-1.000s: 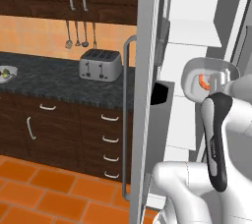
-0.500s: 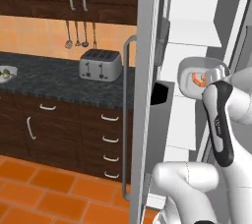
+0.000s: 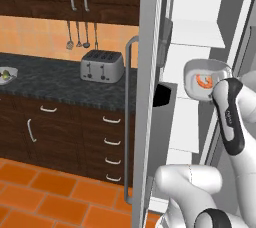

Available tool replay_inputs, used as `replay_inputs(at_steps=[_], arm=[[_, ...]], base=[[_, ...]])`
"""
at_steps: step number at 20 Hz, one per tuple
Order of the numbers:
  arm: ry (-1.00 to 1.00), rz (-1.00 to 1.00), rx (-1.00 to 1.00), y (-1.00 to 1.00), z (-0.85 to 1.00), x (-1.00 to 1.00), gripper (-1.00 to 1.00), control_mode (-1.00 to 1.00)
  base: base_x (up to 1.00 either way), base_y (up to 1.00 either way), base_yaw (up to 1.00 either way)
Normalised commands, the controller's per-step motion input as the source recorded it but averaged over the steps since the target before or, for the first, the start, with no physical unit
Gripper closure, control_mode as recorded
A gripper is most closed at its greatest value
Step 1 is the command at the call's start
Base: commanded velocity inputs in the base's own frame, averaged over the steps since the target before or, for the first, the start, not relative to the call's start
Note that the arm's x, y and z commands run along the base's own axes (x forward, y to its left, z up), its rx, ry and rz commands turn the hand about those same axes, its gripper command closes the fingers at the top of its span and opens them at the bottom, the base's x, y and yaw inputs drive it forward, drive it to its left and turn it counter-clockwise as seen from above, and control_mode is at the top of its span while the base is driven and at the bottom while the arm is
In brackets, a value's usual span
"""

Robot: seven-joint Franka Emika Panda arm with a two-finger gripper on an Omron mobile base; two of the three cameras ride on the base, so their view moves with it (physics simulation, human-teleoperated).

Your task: Take the meat container that has the shrimp and place it on the second highest rack of the freezer. Then take the vegetable container that has the tomato and cucumber and place it on the highest rack of the freezer.

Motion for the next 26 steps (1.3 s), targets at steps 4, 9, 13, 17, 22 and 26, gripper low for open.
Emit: replay_inputs(at_steps=[4,9,13,17,22,26], arm=[[0.00,0.00,0.00,-0.07,-0.05,0.39,1.00,-1.00],[0.00,0.00,0.00,-0.02,-0.01,0.40,1.00,-1.00],[0.00,0.00,0.00,-0.01,-0.12,0.48,1.00,-1.00],[0.00,0.00,0.00,0.00,-0.06,0.38,1.00,-1.00],[0.00,0.00,0.01,-0.06,0.18,0.23,1.00,-1.00],[0.02,0.00,0.00,-0.02,0.24,0.30,1.00,-1.00]], base=[[0.00,0.00,0.00],[0.00,0.00,0.00],[0.00,0.00,0.00],[0.00,0.00,0.00],[0.00,0.00,0.00],[0.00,0.00,0.00]])
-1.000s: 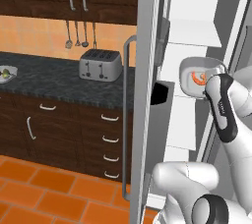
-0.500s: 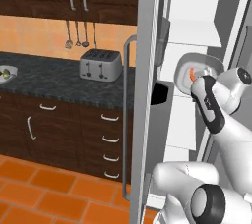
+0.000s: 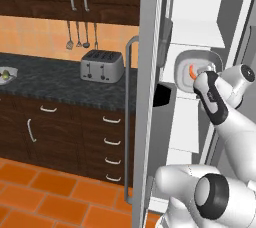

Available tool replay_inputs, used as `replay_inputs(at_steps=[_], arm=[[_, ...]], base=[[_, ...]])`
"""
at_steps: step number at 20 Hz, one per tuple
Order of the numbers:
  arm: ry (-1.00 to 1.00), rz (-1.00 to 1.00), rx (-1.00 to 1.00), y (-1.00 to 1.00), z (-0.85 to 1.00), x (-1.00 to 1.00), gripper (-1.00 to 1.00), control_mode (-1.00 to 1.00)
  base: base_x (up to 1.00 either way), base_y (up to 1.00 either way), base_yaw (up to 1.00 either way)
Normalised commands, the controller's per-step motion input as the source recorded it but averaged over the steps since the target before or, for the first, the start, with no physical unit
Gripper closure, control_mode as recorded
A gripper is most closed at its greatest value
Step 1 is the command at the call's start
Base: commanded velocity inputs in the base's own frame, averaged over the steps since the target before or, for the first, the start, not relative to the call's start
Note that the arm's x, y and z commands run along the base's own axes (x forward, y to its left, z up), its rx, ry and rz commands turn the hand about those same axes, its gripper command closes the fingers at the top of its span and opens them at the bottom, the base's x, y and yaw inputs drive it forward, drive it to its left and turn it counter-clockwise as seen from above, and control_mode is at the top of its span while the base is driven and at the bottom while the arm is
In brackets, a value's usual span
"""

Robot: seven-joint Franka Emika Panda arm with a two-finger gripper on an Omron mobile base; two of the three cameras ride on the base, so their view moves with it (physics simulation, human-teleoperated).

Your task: Take the meat container that has the shrimp and place it on the second highest rack of the freezer. Then take the vegetable container that has the tomato and cucumber and place it on the highest rack of the freezer.

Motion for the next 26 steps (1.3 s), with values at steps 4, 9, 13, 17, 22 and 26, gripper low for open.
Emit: replay_inputs(at_steps=[4,9,13,17,22,26], arm=[[0.02,0.00,0.00,0.00,0.17,0.35,1.00,-1.00],[0.04,0.00,0.00,0.00,0.13,0.31,1.00,-1.00],[0.02,0.00,0.00,0.00,0.06,0.37,1.00,-1.00],[0.00,0.00,0.00,0.00,0.02,0.47,1.00,-1.00],[0.00,0.00,0.00,-0.01,-0.13,0.56,1.00,-1.00],[0.00,0.00,0.00,-0.19,-0.23,0.44,1.00,-1.00]], base=[[0.00,0.00,0.00],[0.00,0.00,0.00],[0.00,0.00,0.00],[0.00,0.00,0.00],[0.00,0.00,0.00],[0.00,0.00,0.00]])
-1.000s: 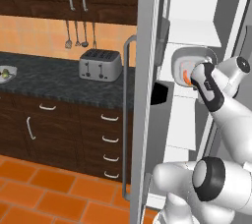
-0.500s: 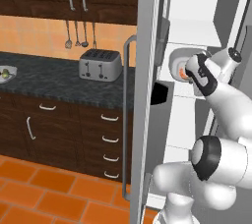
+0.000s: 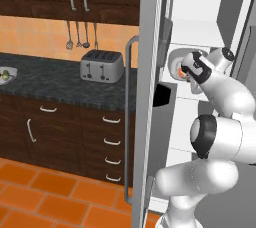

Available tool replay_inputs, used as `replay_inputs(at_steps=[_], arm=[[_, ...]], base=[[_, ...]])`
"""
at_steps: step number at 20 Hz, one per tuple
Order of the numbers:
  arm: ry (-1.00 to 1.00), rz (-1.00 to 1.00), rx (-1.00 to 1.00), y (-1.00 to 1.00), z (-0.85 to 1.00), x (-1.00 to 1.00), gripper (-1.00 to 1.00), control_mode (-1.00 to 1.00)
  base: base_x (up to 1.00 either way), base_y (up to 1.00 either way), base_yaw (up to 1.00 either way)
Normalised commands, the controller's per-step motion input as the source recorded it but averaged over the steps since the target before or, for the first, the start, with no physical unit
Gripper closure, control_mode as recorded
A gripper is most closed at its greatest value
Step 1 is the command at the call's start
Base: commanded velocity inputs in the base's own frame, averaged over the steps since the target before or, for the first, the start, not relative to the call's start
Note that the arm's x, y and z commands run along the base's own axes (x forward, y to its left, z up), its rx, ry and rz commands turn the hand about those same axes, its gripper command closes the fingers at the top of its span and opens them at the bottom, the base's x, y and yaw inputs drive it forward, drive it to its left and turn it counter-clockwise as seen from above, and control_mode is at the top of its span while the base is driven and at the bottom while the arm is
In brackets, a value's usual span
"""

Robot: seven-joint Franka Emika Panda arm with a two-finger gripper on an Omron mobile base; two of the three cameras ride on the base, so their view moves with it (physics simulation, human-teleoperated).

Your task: Take the meat container that has the shrimp and place it on the second highest rack of the freezer. Then take the vegetable container that has the tomato and cucumber and place it on the highest rack of the freezer.

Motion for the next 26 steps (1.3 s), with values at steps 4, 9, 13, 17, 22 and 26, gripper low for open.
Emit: replay_inputs(at_steps=[4,9,13,17,22,26], arm=[[0.00,0.00,-0.01,-0.11,-0.28,0.49,1.00,-1.00],[0.00,0.00,-0.01,-0.21,-0.33,0.35,1.00,-1.00],[0.01,0.00,0.00,-0.03,-0.38,0.37,1.00,-1.00],[0.00,0.00,0.00,-0.24,-0.14,0.32,1.00,-1.00],[0.02,0.00,0.00,-0.10,-0.14,0.41,1.00,-1.00],[0.00,0.00,-0.01,0.00,-0.33,0.26,1.00,-1.00]], base=[[0.00,0.00,0.00],[0.00,0.00,0.00],[0.00,0.00,0.00],[0.00,0.00,0.00],[0.00,0.00,0.00],[0.00,0.00,0.00]])
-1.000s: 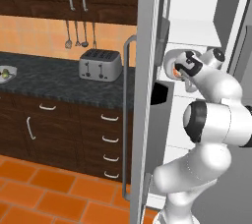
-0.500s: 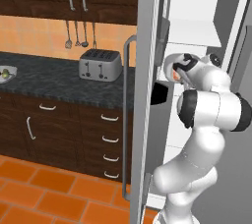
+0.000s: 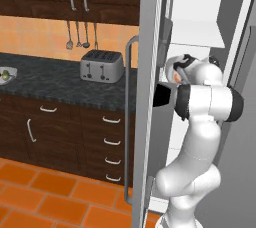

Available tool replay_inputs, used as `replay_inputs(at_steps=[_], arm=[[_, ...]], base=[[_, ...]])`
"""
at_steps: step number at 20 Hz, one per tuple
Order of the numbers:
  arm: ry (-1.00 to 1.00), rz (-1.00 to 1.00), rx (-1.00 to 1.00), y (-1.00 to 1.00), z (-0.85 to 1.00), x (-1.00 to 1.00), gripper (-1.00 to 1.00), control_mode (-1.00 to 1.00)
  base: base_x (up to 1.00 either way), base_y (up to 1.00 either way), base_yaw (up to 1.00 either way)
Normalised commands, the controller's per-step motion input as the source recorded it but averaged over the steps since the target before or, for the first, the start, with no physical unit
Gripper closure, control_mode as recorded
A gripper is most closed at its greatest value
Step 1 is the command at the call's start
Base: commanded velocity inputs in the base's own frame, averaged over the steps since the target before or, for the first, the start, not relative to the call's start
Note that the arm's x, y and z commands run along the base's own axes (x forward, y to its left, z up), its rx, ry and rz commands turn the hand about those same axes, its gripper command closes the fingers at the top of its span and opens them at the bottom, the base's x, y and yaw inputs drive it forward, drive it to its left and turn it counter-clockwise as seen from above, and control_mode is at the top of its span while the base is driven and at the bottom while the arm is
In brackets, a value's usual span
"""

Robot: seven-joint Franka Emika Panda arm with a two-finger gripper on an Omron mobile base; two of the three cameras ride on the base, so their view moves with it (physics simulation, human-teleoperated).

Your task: Take the meat container that has the shrimp and place it on the second highest rack of the freezer. Then take the vegetable container that has the tomato and cucumber and place it on the highest rack of the freezer.

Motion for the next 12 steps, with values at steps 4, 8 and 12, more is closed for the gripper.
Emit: replay_inputs(at_steps=[4,8,12], arm=[[0.02,0.00,0.00,-0.02,-0.32,0.12,1.00,-1.00],[0.00,0.00,0.00,-0.09,-0.20,0.03,1.00,-1.00],[0.01,0.00,0.00,-0.03,-0.15,0.09,1.00,-1.00]], base=[[0.00,0.00,0.00],[0.00,0.00,0.00],[0.00,0.00,0.00]])
